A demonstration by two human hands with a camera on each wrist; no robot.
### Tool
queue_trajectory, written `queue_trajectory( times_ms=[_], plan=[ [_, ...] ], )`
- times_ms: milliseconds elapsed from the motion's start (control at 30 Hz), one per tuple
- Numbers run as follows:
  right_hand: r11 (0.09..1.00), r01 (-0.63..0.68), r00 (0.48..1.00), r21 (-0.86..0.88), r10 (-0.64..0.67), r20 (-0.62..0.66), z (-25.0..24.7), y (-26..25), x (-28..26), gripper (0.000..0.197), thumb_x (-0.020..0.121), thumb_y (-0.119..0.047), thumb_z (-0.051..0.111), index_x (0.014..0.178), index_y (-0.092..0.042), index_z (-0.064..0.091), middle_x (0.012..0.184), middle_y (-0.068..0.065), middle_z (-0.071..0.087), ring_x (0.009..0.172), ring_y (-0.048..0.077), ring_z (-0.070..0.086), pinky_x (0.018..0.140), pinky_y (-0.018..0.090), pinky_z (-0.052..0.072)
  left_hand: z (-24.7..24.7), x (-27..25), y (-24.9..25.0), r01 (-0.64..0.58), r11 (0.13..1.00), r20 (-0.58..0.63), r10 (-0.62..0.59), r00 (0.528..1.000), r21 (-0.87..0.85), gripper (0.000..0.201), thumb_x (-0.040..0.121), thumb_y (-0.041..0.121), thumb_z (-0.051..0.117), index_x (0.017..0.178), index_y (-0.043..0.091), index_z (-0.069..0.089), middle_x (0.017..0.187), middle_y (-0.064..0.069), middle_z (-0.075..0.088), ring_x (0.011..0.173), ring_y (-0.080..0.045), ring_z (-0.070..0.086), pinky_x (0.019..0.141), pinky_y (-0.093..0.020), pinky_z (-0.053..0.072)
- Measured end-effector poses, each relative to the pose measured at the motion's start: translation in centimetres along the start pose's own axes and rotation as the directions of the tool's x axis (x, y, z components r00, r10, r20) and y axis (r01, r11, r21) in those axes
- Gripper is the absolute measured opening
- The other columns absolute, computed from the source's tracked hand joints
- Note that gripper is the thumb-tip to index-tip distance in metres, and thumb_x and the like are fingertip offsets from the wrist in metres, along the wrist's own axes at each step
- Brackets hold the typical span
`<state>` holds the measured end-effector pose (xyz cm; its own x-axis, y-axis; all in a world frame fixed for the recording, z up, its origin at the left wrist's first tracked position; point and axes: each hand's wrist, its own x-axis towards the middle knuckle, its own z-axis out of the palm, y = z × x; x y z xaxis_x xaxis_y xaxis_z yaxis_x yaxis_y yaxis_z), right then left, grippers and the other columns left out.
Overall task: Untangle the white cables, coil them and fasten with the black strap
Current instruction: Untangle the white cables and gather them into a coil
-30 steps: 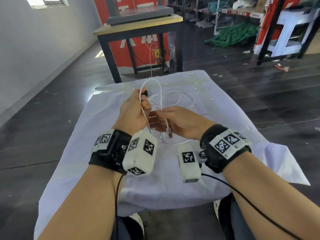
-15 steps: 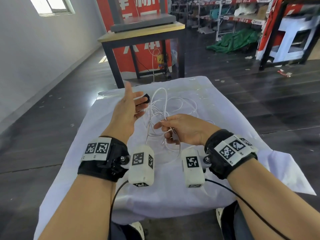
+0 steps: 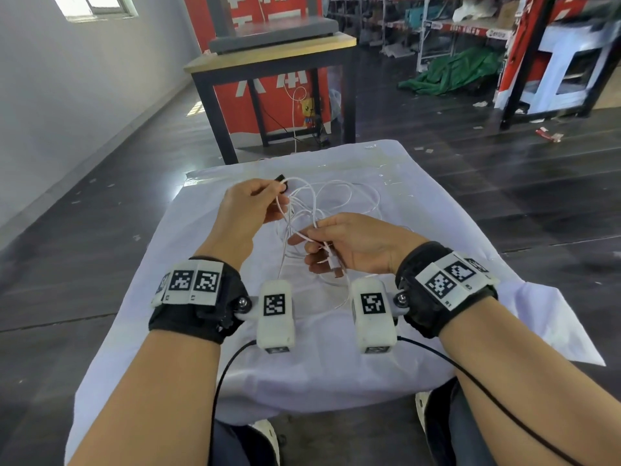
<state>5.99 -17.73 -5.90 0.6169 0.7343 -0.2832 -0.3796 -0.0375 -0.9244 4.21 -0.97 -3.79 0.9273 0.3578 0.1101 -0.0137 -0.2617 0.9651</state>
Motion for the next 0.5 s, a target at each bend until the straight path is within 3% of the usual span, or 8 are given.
queue_trajectory(
  times_ms=[100,167,267,400,500],
  plan=[
    [1.0,-0.019,1.0,-0.012,0.019,0.017,0.3,0.1,0.1,0.026,0.101,-0.01,0.04,0.111,0.004,0.06,0.072,0.005,0.055,0.056,0.011,0.059,0.051,0.02,0.051,0.0,0.0,-0.4,0.075,0.996,0.066,-0.072,0.995,-0.047,0.016,0.096,0.01,0.054,0.095,0.005,0.068,0.08,-0.009,0.066,0.069,-0.014,0.062,0.063,-0.016,0.054],
    [0.999,-0.047,0.998,-0.024,0.047,0.029,0.4,0.0,0.1,0.024,0.102,-0.01,0.039,0.102,-0.002,0.061,0.067,0.002,0.047,0.045,0.006,0.045,0.04,0.014,0.037,0.0,0.1,-0.6,0.078,0.996,0.068,-0.074,0.995,-0.049,0.016,0.096,0.01,0.054,0.096,0.003,0.068,0.078,-0.009,0.066,0.068,-0.014,0.062,0.063,-0.017,0.054],
    [0.999,-0.053,0.998,0.007,0.053,0.036,0.4,0.0,0.4,0.025,0.103,-0.011,0.036,0.097,-0.004,0.059,0.057,-0.004,0.038,0.038,0.001,0.029,0.036,0.011,0.021,0.1,0.1,-0.6,0.085,0.995,0.068,-0.082,0.994,-0.047,0.017,0.097,0.014,0.054,0.101,0.005,0.068,0.082,-0.008,0.067,0.068,-0.012,0.063,0.064,-0.018,0.053],
    [0.965,0.071,0.982,0.252,-0.023,-0.19,-0.4,-0.3,1.3,0.028,0.103,-0.011,0.03,0.084,-0.01,0.05,0.05,-0.005,0.042,0.036,0.004,0.034,0.036,0.014,0.022,0.5,-0.1,-0.4,0.058,0.995,0.126,-0.067,0.99,0.077,0.018,0.097,0.016,0.053,0.111,0.012,0.063,0.101,-0.005,0.068,0.082,-0.013,0.067,0.074,-0.022,0.056],
    [0.884,0.207,0.932,0.419,-0.049,-0.358,-1.5,-0.9,1.6,0.028,0.102,-0.006,0.026,0.083,-0.012,0.046,0.06,0.0,0.043,0.04,0.006,0.04,0.039,0.016,0.027,1.0,-0.9,-0.2,0.062,0.98,0.35,-0.126,0.928,0.188,0.022,0.099,0.018,0.049,0.115,0.01,0.062,0.11,-0.006,0.068,0.085,-0.015,0.068,0.077,-0.022,0.057]
  ],
)
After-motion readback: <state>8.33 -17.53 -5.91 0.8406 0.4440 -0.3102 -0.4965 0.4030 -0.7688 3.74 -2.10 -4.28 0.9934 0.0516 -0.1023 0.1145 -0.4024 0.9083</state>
